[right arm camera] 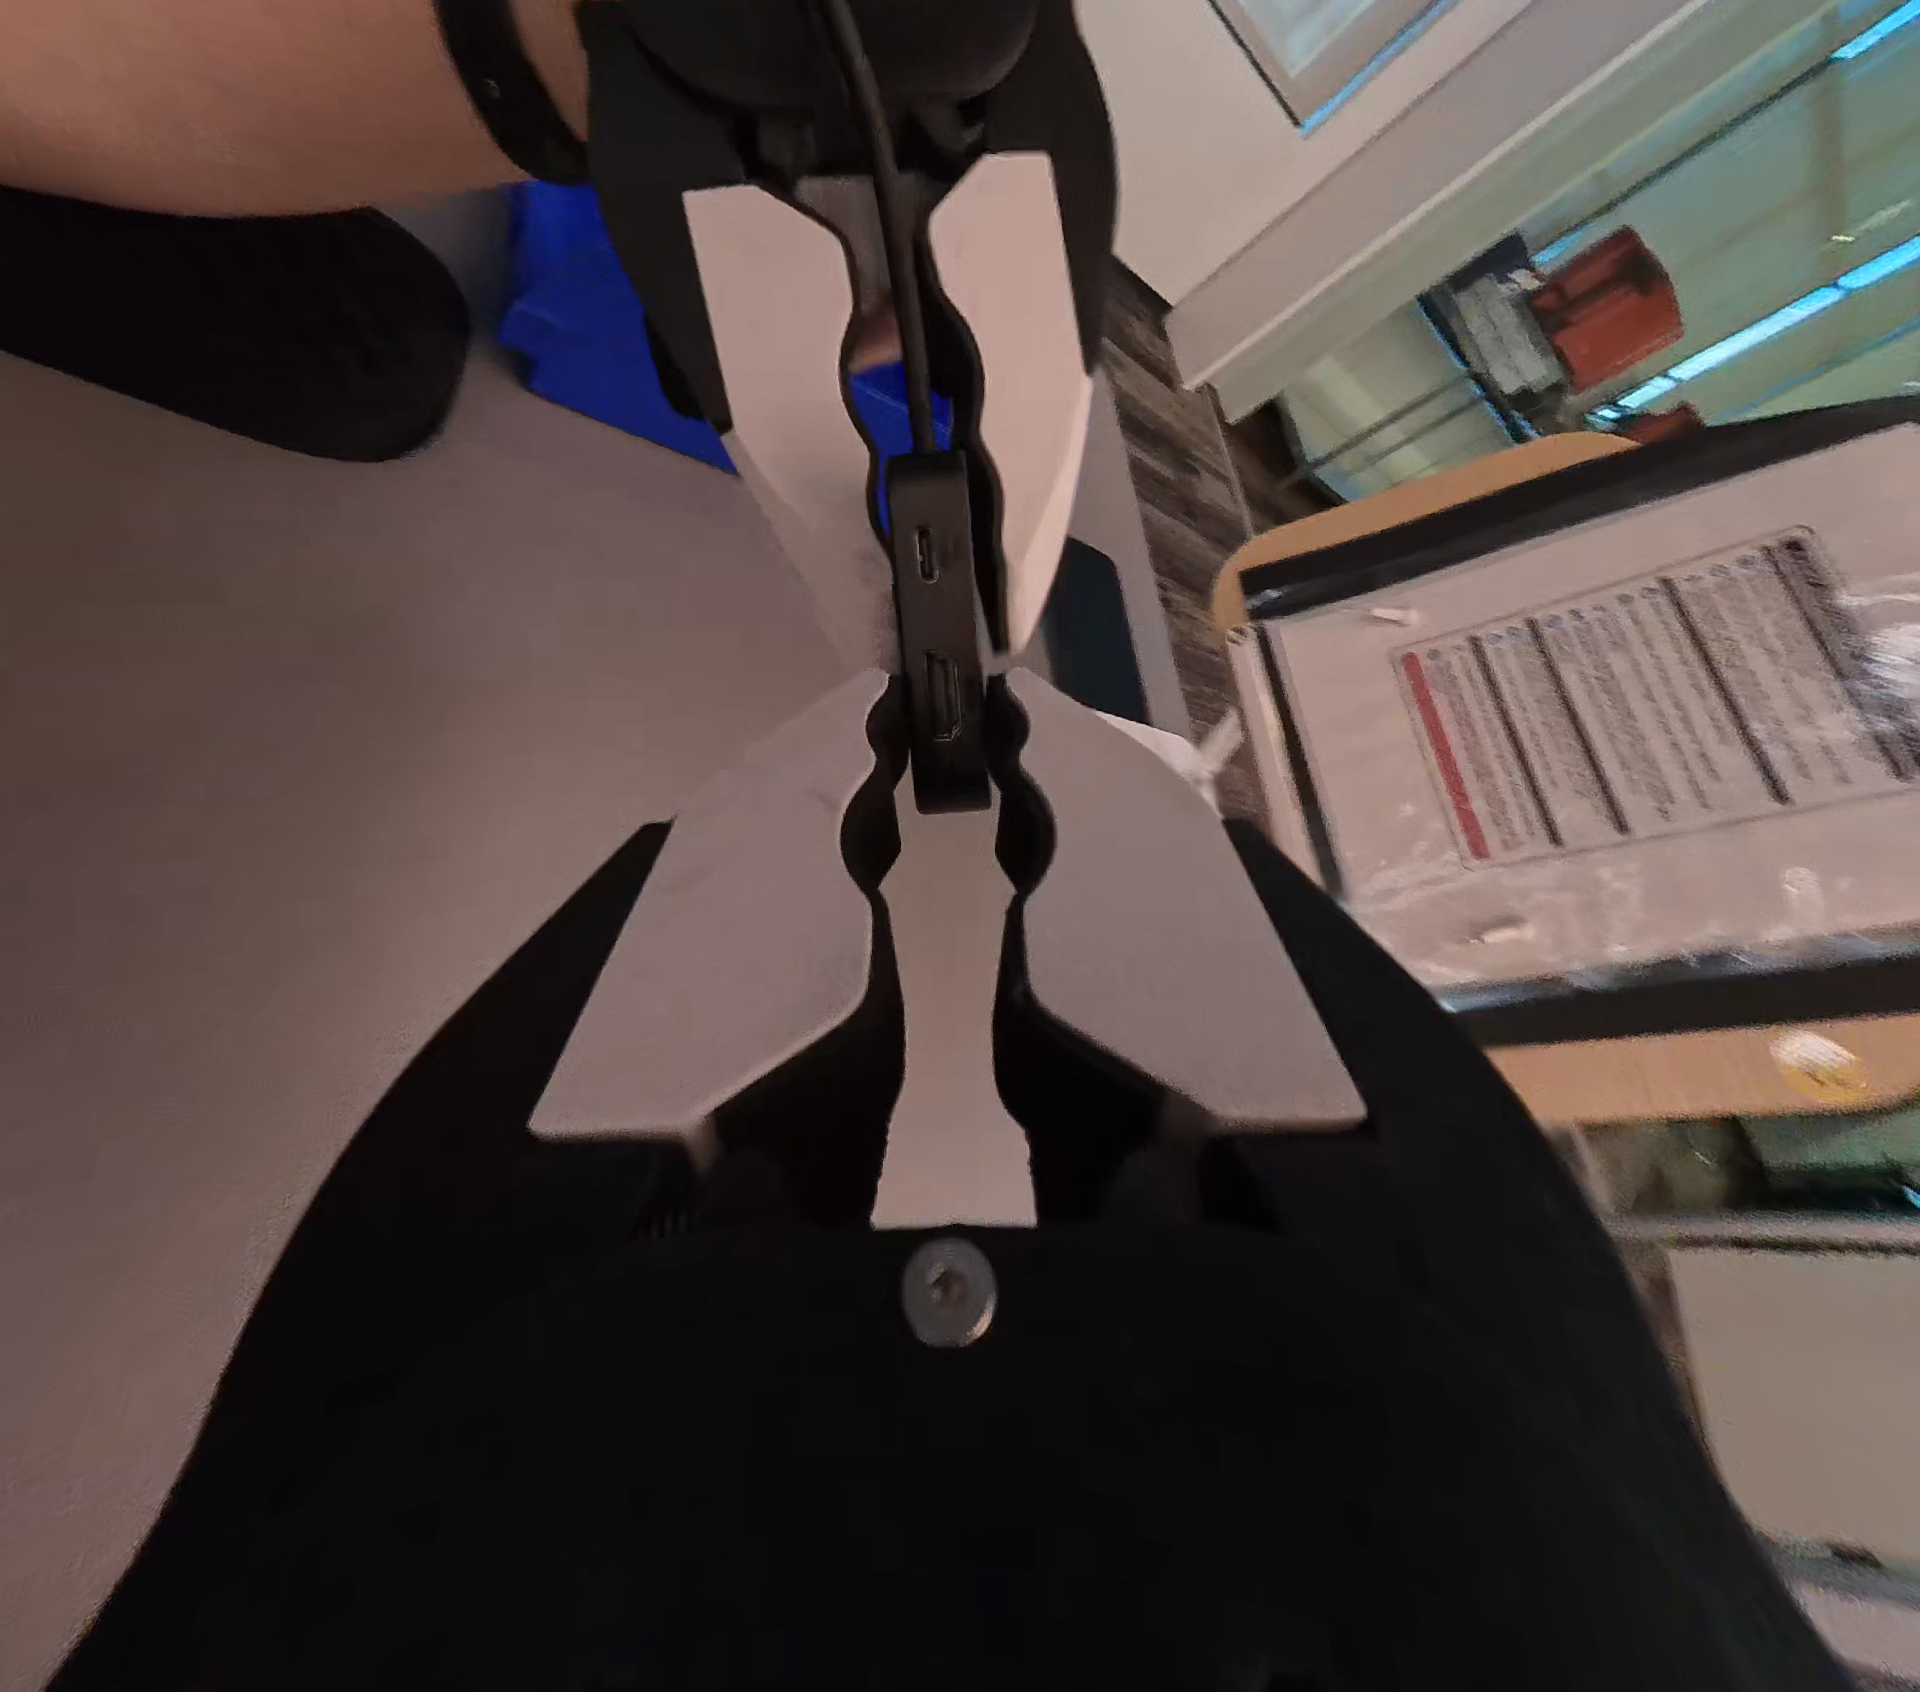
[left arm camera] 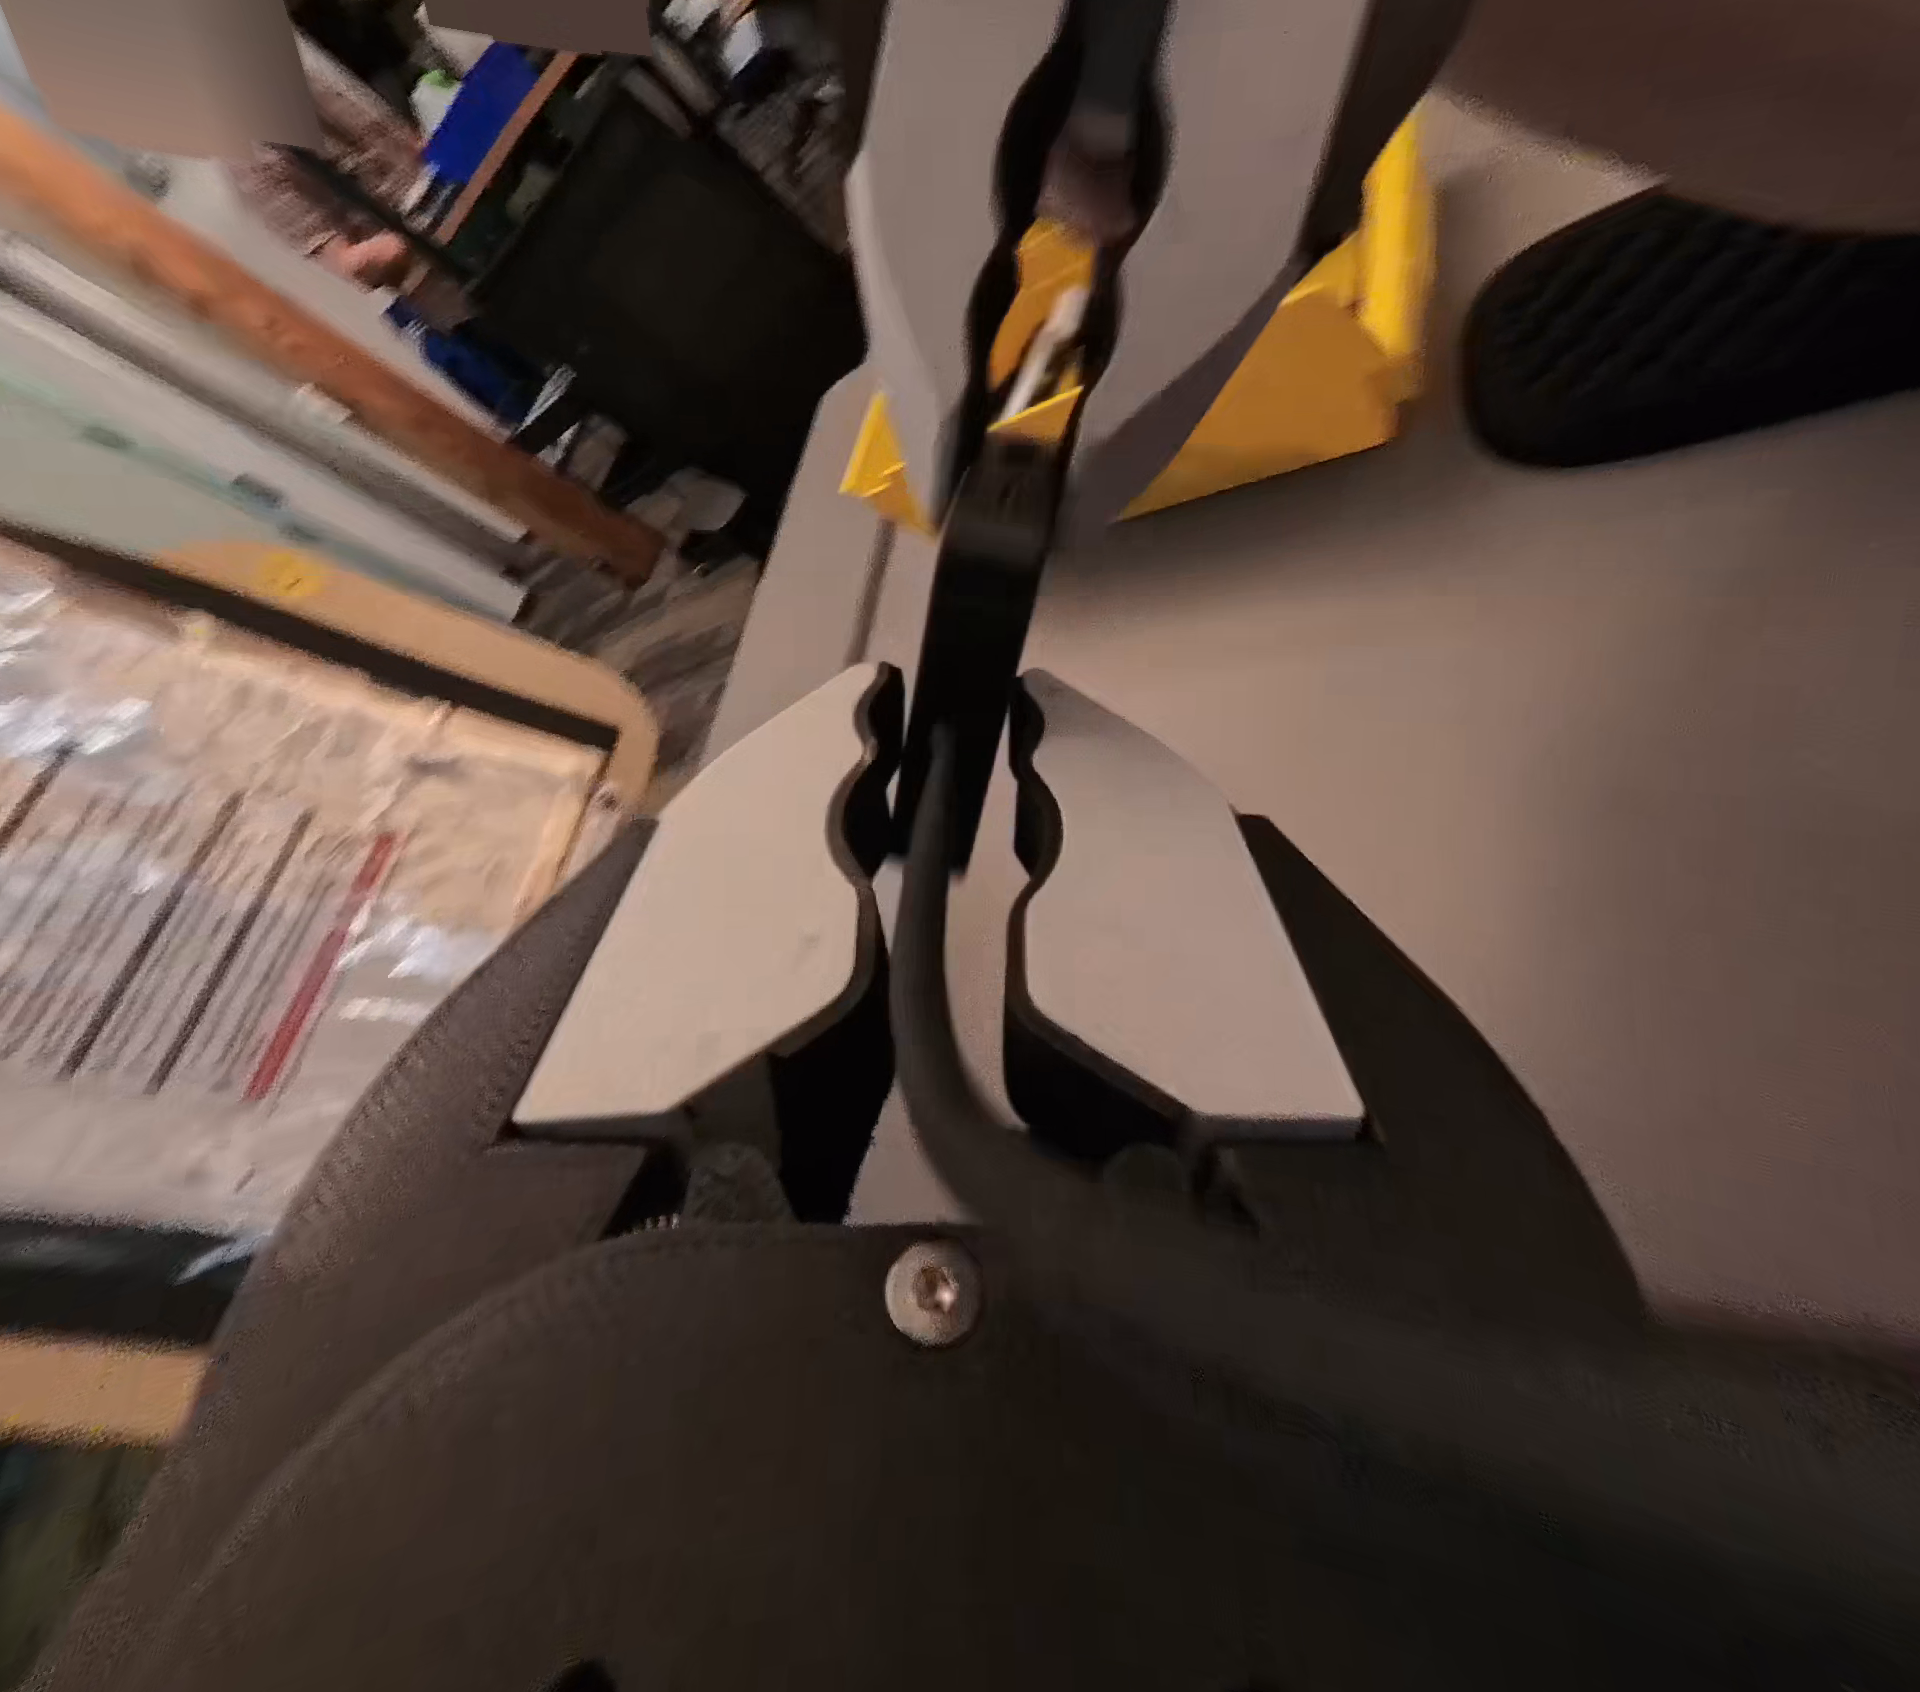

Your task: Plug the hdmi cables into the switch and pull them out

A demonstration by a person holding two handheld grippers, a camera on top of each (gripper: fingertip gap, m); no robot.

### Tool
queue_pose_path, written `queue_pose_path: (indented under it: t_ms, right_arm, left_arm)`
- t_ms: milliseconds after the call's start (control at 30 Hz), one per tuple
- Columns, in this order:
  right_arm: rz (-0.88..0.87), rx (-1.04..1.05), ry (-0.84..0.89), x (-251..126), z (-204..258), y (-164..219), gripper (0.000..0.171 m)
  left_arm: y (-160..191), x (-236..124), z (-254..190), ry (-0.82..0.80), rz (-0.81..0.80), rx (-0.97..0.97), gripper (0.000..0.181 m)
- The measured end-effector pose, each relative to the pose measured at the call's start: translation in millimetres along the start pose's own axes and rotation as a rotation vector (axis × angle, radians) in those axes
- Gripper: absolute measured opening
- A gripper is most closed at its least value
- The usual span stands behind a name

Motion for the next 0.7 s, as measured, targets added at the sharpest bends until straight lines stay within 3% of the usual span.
queue_pose_path:
  t_ms: [167, 267, 333, 400, 500, 700]
  right_arm:
    - [0.065, 0.072, 0.322, -65.3, -63.9, 18.8, 0.016]
    - [0.271, 0.231, 0.651, -140.0, -122.5, 88.1, 0.016]
    - [0.433, 0.390, 0.760, -180.8, -141.4, 153.4, 0.016]
    - [0.563, 0.540, 0.764, -201.1, -143.9, 214.9, 0.015]
    - [0.701, 0.635, 0.726, -201.4, -139.7, 278.1, 0.016]
    - [0.966, 0.714, 0.684, -190.0, -128.2, 317.9, 0.018]
  left_arm:
    - [40.3, -14.1, 28.8, -0.148, 0.147, -0.071, 0.026]
    - [59.9, -25.3, 37.9, -0.178, 0.211, -0.118, 0.021]
    - [68.1, -30.5, 40.2, -0.190, 0.256, -0.114, 0.020]
    - [71.8, -32.3, 40.9, -0.194, 0.279, -0.114, 0.020]
    - [73.2, -30.0, 39.3, -0.184, 0.287, -0.117, 0.018]
    - [78.0, -25.9, 36.9, -0.175, 0.319, -0.108, 0.017]
Point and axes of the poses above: each gripper's, where its closed fingertips meet, x out along the fingers, y out of its underside, z = x × y across the jaws, the point moved 3 cm from there along -x, back along the fingers, and after that the axes turned 14 degrees about x, right-handed, at the moved point
